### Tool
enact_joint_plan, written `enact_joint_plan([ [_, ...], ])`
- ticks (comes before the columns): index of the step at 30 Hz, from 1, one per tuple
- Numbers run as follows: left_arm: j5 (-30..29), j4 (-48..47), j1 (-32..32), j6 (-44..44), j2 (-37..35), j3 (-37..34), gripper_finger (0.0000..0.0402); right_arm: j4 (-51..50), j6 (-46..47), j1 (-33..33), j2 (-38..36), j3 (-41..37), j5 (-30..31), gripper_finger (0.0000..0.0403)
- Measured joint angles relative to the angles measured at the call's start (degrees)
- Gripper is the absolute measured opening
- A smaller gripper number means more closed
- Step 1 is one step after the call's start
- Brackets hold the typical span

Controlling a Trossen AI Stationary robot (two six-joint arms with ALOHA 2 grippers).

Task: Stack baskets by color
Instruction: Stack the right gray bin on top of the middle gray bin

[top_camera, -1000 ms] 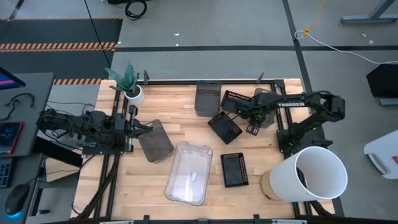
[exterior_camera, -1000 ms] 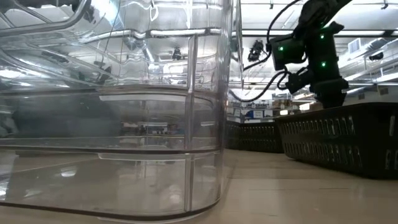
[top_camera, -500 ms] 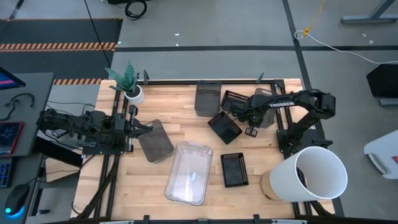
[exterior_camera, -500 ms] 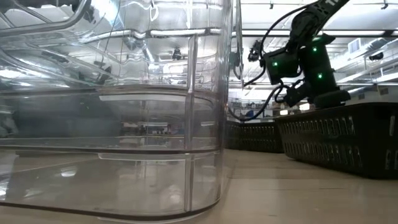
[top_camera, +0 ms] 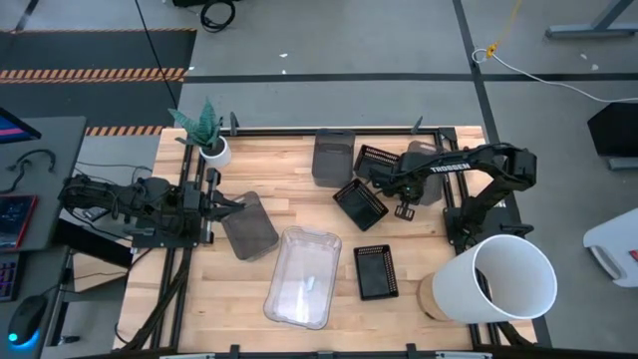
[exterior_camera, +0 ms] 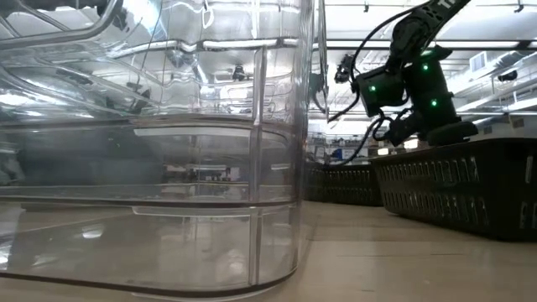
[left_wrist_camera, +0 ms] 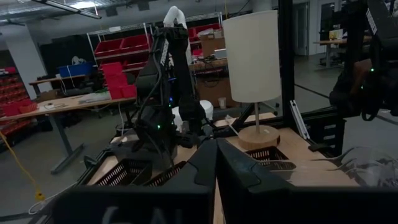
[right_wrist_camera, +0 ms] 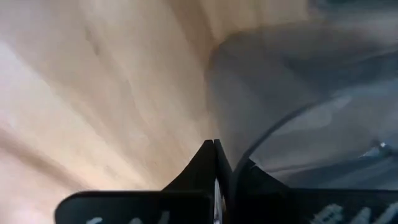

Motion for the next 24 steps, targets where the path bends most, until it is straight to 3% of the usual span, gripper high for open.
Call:
enact_joint_plan([
  [12, 0.0, 0.0, 0.0, 0.1, 0.0, 0.0, 0.0011, -16.0, 5.9, 2.9, 0.0, 13.9, 0.6, 0.0006],
  [24, 0.0, 0.0, 0.0, 0.1, 0.0, 0.0, 0.0017, -15.0, 6.2, 6.1, 0.1, 31.0, 0.9, 0.0005],
])
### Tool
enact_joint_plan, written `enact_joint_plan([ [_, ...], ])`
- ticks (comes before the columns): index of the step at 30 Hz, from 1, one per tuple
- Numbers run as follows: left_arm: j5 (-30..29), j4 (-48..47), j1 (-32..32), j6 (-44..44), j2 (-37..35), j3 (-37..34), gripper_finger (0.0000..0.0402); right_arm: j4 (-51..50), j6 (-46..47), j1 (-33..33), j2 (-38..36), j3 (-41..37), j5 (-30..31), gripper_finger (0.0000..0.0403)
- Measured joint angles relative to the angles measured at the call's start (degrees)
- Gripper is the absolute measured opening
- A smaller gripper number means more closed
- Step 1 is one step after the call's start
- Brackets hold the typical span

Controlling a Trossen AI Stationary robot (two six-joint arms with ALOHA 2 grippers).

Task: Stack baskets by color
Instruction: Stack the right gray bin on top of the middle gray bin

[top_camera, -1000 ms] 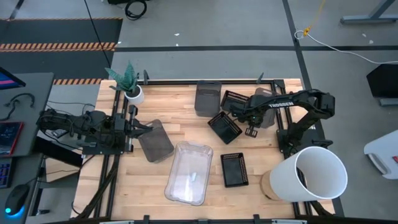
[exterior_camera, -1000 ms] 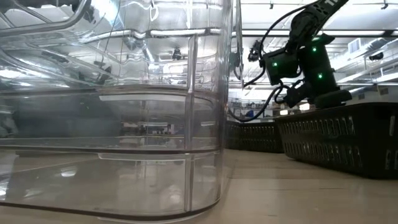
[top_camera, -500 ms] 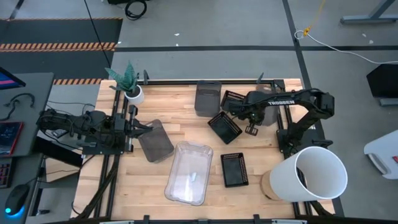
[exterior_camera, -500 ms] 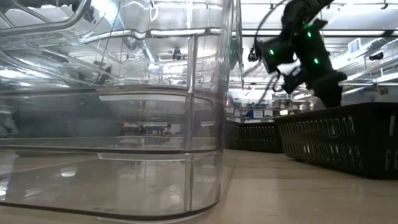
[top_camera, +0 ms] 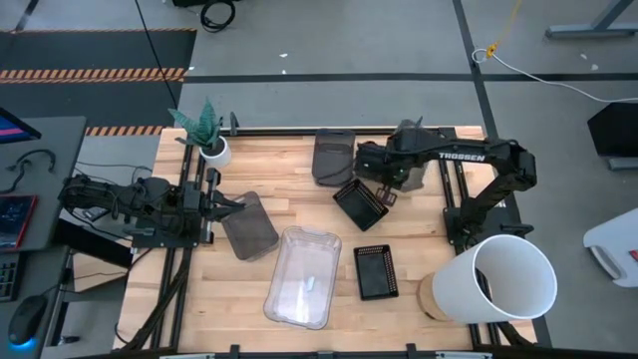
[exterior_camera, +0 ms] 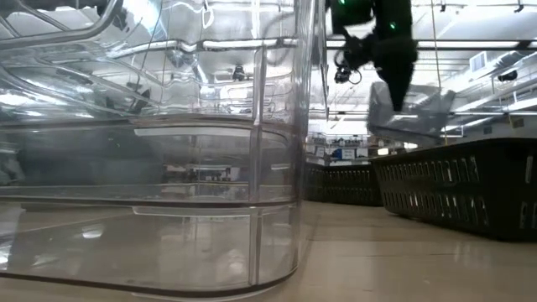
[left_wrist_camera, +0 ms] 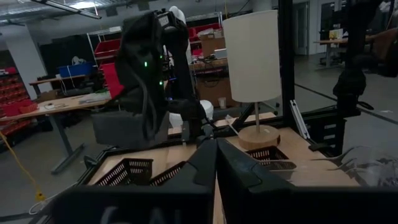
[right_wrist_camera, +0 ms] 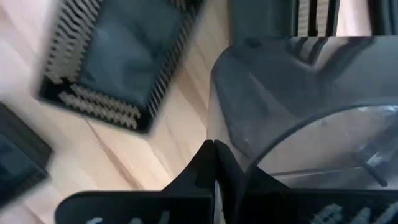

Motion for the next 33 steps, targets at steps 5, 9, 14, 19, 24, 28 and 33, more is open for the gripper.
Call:
enact_joint_plan([
  [5, 0.0, 0.0, 0.0, 0.0, 0.0, 0.0, 0.0010, 6.8, -2.7, 1.8, 0.0, 1.9, 1.5, 0.0005],
  [9, 0.0, 0.0, 0.0, 0.0, 0.0, 0.0, 0.0016, 12.4, -4.5, 2.6, 0.1, 1.9, 1.1, 0.0005],
  [14, 0.0, 0.0, 0.0, 0.7, 0.0, 0.0, 0.0022, 19.7, -7.1, 3.1, 0.1, 1.9, -0.5, 0.0005],
  [19, 0.0, 0.1, 0.0, 0.8, 0.0, 0.0, 0.0017, 23.5, -9.0, 2.2, 0.1, 1.9, -0.7, 0.0005],
  [24, 0.0, 0.1, 0.0, 1.0, 0.0, 0.0, 0.0012, 27.7, -10.5, 1.2, 0.1, 1.9, -0.7, 0.0005],
  [28, 0.0, 0.1, 0.0, 1.0, 0.0, 0.0, 0.0018, 33.4, -13.5, 1.1, 0.1, 1.9, -0.8, 0.0005],
  [33, -0.1, 0.1, 0.0, 1.0, 0.0, 0.0, 0.0017, 39.0, -18.5, 0.8, 0.1, 1.9, -0.7, 0.0005],
])
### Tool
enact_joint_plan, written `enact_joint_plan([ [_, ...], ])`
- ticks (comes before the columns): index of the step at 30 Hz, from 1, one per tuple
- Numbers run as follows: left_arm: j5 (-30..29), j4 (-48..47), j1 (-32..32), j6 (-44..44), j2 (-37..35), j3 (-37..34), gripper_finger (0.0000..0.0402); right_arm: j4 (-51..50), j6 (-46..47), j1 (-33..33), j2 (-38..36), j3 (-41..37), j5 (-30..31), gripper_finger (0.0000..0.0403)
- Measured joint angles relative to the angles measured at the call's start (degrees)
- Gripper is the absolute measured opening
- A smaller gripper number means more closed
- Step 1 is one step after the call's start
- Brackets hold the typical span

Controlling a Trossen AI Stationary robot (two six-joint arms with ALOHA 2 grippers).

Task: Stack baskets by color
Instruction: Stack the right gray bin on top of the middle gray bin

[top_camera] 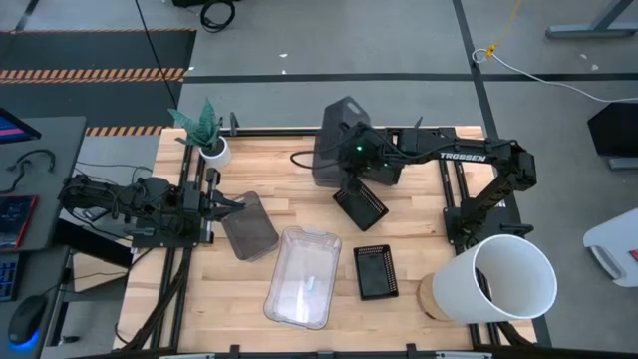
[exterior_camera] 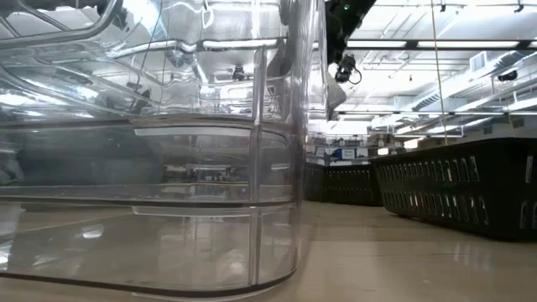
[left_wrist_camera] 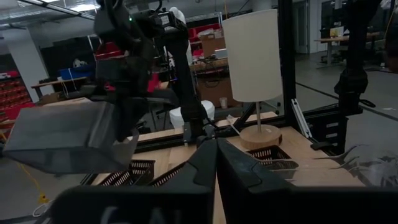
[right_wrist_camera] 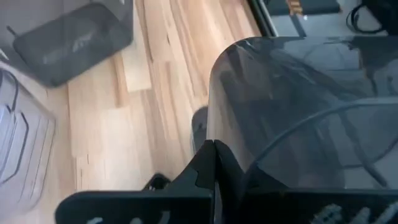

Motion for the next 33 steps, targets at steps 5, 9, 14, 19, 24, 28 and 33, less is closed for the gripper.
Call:
enact_joint_plan([
  [5, 0.0, 0.0, 0.0, 0.0, 0.0, 0.0, 0.0010, 3.8, -0.7, -0.5, 0.6, 0.1, 0.0, 0.0005],
  [9, -0.1, 0.3, 0.0, 0.0, 0.0, 0.0, 0.0015, 4.7, 0.1, -0.5, 3.9, 1.1, -1.4, 0.0005],
  [14, -0.1, 0.6, 0.0, -0.1, 0.0, 0.0, 0.0021, -1.1, -1.3, -0.1, 12.1, 9.9, -1.3, 0.0005],
  [19, -0.1, 0.4, 0.0, -0.6, 0.0, 0.0, 0.0020, -12.3, -2.2, -0.7, 20.8, 21.9, -0.6, 0.0005],
  [24, -0.1, -0.1, 0.0, -0.8, 0.0, 0.0, 0.0012, -19.9, -3.6, -2.0, 26.7, 30.6, 0.5, 0.0006],
  [28, -0.1, -0.9, 0.0, -2.6, 0.0, 0.0, 0.0015, -25.5, -4.3, -2.6, 30.6, 35.3, 0.1, 0.0007],
  [33, -0.1, -1.0, 0.0, -3.9, 0.0, 0.0, 0.0022, -30.8, -4.7, -2.7, 33.8, 37.5, 0.1, 0.0008],
])
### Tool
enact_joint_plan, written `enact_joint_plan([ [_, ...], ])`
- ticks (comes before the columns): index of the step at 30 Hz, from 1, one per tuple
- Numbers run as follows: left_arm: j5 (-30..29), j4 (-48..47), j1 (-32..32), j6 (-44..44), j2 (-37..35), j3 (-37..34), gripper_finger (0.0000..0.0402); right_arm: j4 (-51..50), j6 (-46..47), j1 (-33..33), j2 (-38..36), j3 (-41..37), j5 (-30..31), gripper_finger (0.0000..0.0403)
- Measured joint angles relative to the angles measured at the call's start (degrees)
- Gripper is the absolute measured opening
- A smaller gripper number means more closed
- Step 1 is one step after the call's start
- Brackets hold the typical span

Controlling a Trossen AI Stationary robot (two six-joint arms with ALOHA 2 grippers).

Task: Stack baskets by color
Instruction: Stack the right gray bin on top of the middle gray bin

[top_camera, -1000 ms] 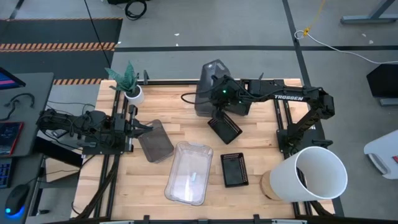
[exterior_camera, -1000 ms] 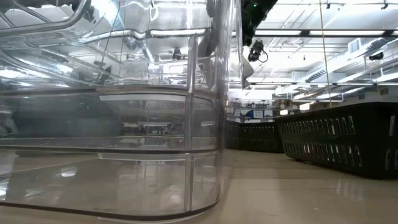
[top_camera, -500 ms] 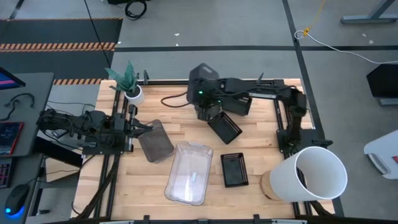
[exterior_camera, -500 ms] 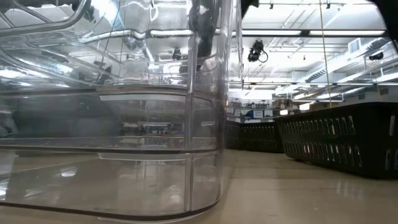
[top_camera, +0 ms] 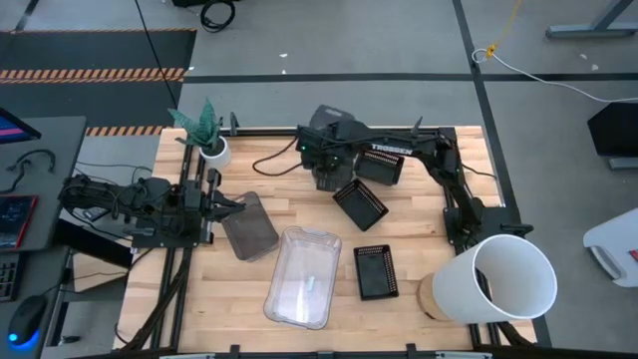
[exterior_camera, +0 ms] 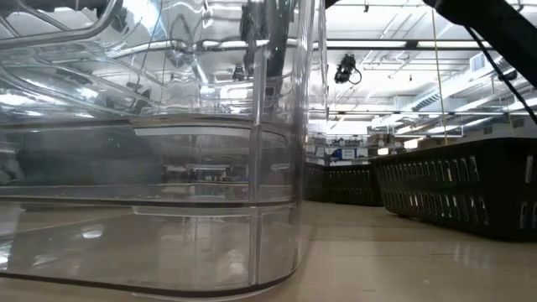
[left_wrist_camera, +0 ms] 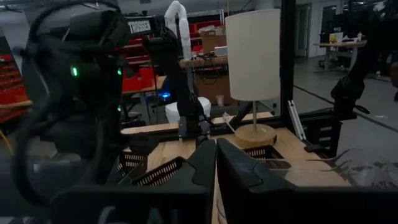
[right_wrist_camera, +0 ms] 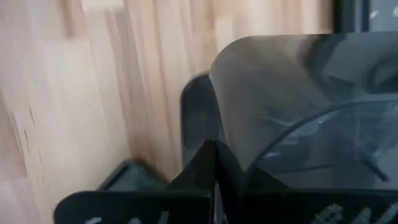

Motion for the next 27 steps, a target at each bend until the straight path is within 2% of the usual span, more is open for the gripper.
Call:
enact_joint_plan([
  [5, 0.0, 0.0, 0.0, -1.3, 0.0, 0.0, 0.0018, -4.6, 0.5, 0.2, 2.0, 0.0, 0.3, 0.0008],
  [17, 0.0, -0.1, 0.0, -1.3, 0.0, 0.0, 0.0020, -6.6, 5.1, 0.3, 3.7, -0.1, -0.9, 0.0011],
  [27, 0.0, -0.3, 0.0, -1.3, 0.0, 0.0, 0.0014, -6.7, 5.1, 0.4, 3.6, -0.1, -1.6, 0.0064],
])
